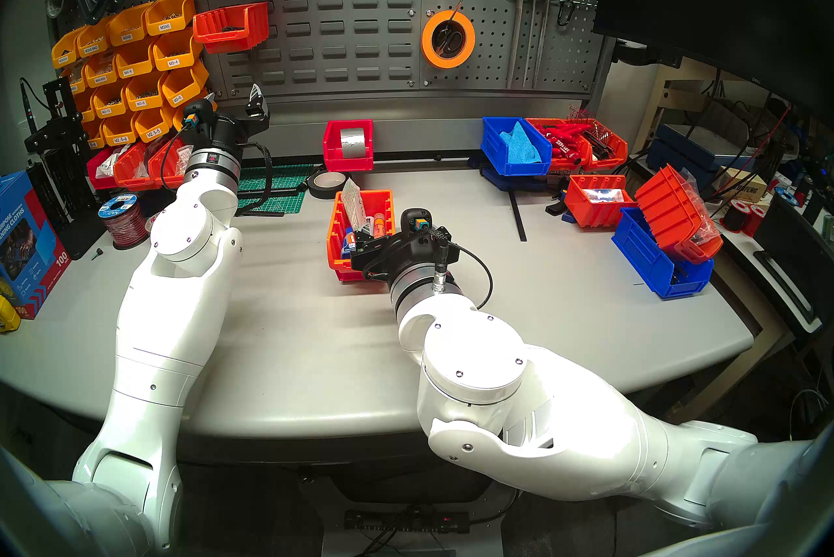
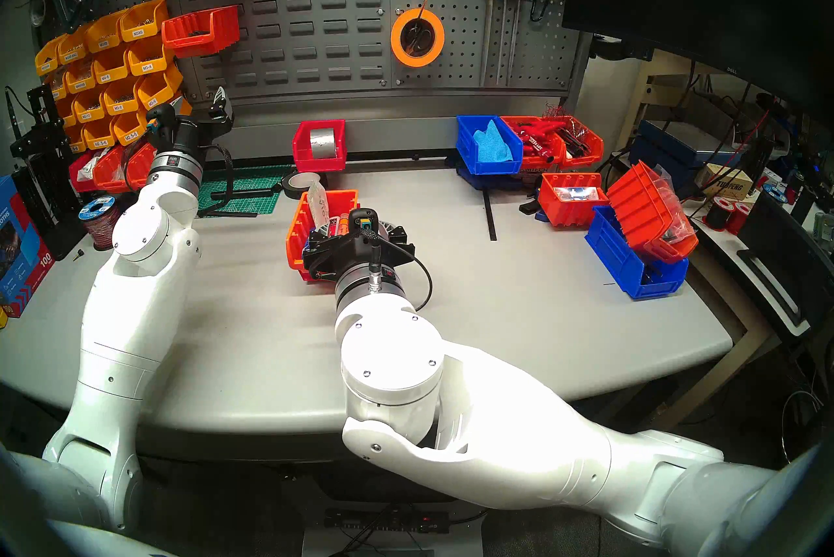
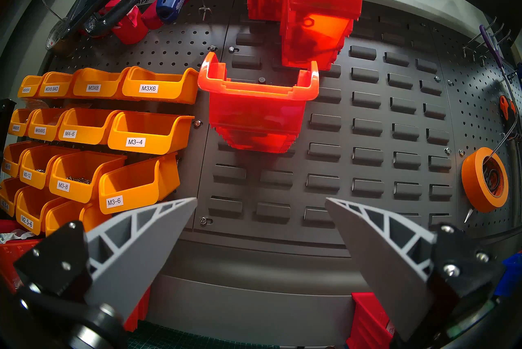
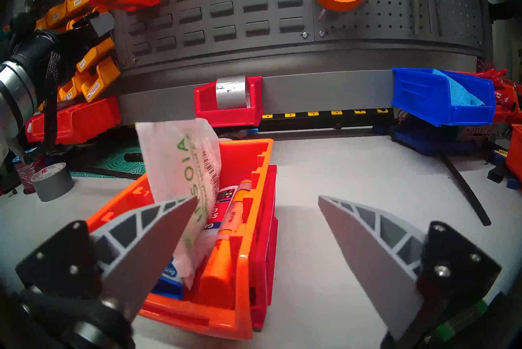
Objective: Hang all the unorganized tool boxes onto the wall
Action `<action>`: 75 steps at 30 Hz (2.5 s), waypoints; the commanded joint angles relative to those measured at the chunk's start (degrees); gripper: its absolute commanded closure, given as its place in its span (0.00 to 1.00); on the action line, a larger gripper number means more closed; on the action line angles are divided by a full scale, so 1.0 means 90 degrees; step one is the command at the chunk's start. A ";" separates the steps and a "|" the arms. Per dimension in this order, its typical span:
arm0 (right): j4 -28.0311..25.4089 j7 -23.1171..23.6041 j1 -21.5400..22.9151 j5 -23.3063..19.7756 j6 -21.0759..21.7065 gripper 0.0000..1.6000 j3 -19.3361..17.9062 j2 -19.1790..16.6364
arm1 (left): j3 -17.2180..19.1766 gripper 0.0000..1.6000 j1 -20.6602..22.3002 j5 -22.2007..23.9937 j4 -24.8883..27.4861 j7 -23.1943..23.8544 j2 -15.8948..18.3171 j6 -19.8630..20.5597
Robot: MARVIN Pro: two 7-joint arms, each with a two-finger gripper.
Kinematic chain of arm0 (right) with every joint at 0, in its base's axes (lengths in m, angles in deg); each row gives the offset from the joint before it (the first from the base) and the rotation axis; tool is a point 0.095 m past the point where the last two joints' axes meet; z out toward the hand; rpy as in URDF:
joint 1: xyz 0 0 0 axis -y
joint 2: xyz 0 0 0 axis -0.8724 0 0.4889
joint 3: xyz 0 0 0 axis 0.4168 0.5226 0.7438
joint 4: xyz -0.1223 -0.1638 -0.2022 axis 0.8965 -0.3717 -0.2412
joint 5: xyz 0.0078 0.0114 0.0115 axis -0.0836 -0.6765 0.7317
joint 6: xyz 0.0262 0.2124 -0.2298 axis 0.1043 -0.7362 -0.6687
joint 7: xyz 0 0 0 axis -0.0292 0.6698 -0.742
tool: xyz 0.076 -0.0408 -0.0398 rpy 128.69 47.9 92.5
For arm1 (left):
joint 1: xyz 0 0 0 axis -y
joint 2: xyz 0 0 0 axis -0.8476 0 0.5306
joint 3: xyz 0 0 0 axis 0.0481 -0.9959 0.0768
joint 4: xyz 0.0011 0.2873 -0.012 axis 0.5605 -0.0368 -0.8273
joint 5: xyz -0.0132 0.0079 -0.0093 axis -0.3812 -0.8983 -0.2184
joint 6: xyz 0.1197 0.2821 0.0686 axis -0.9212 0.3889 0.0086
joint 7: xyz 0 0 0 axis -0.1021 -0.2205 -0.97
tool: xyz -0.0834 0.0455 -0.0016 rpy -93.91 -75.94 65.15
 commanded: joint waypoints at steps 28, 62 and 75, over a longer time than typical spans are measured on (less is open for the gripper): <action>0.0265 0.0096 0.0120 0.0058 -0.0321 0.79 0.0086 0.0012 | 0.0012 0.00 0.0065 0.0008 0.0059 -0.0001 -0.0001 0.0000; 0.0134 0.0605 0.0867 0.0245 -0.0051 1.00 -0.0330 -0.0264 | 0.0012 0.00 0.0065 0.0006 0.0057 0.0001 -0.0001 -0.0003; -0.0035 0.0612 0.0930 0.0354 0.0071 1.00 -0.0682 -0.0942 | 0.0012 0.00 0.0065 0.0006 0.0057 0.0001 -0.0002 -0.0003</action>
